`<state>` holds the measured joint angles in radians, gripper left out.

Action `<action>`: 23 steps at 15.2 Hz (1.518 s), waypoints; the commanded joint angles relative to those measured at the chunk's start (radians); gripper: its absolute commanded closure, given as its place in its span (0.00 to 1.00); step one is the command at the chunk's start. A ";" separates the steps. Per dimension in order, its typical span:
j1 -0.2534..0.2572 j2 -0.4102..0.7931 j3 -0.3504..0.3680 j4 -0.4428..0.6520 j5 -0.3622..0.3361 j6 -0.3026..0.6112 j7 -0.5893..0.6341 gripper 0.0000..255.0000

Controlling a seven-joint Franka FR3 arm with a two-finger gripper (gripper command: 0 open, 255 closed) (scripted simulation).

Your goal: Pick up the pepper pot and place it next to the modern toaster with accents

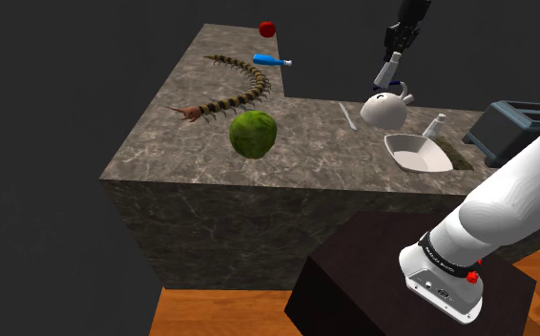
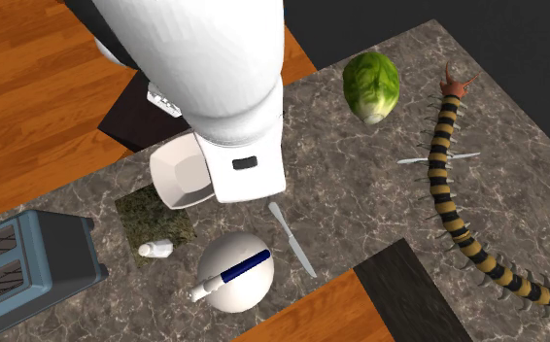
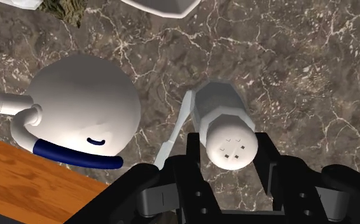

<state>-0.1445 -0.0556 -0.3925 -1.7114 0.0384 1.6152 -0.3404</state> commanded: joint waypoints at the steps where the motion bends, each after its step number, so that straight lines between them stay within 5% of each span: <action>1: 0.001 0.002 0.001 0.030 0.001 -0.028 0.002 1.00; 9: -0.002 0.030 -0.004 0.161 0.011 -0.133 -0.001 1.00; 23: -0.112 -0.288 -0.105 -0.126 -0.150 -0.138 -0.194 1.00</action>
<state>-0.2449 -0.3266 -0.4822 -1.8193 -0.0984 1.4744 -0.5084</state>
